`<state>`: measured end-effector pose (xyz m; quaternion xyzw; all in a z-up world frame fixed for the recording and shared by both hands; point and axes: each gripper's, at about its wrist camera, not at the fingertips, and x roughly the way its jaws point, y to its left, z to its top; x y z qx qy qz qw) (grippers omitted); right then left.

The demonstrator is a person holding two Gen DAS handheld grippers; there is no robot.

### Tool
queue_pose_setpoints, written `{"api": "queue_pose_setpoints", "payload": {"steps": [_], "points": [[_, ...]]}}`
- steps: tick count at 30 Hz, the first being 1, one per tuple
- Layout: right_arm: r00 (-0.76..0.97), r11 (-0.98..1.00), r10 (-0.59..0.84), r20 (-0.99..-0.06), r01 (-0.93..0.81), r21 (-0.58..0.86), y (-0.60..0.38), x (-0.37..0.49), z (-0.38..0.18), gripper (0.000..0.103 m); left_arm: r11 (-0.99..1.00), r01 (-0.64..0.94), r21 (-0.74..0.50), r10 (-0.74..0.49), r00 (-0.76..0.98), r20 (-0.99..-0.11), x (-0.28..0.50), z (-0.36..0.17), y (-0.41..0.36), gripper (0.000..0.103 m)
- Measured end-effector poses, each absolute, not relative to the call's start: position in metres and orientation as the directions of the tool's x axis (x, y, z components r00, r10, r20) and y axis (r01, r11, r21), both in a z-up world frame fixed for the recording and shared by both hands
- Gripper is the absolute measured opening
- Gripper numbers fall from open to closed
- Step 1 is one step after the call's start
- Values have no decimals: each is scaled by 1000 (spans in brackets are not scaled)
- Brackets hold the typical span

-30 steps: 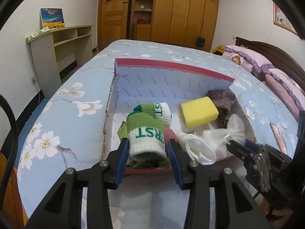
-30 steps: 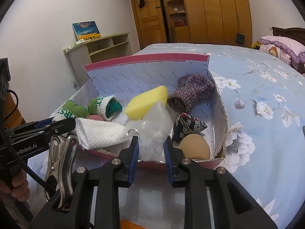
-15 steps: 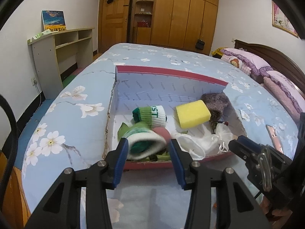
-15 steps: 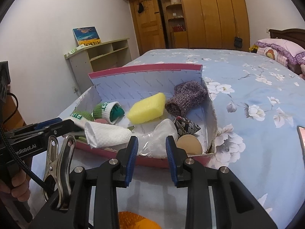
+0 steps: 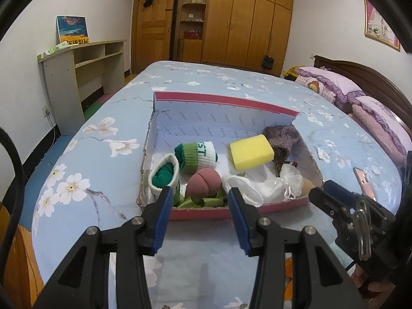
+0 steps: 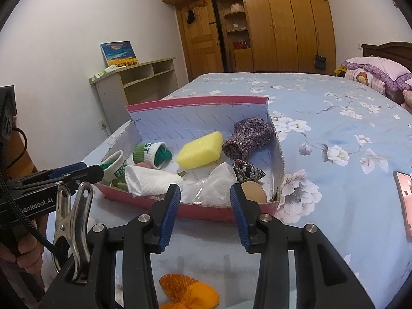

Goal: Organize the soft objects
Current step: 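Close the left tool on the orange cloth bundle while the right tool grips the pale blue cloth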

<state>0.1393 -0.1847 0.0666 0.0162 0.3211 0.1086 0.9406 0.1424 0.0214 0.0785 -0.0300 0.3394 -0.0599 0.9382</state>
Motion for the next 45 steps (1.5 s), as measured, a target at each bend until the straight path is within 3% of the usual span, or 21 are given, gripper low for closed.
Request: {"api": "queue_pose_setpoints", "payload": {"steps": [19, 30, 40, 45], "points": [[775, 982, 180, -606, -178, 64, -213, 87, 77, 42, 980, 155, -124, -198, 732, -652, 101, 70, -13, 47], [743, 986, 149, -652, -163, 40, -237, 63, 64, 42, 952, 239, -190, -302, 647, -700, 90, 45, -48, 47], [727, 987, 138, -673, -153, 37, -247, 50, 54, 42, 945, 274, -181, -313, 584, -749, 92, 22, -73, 47], [721, 989, 135, -680, -141, 47, -257, 44, 52, 42, 934, 290, -207, -338, 536, -774, 95, 9, -84, 52]]}}
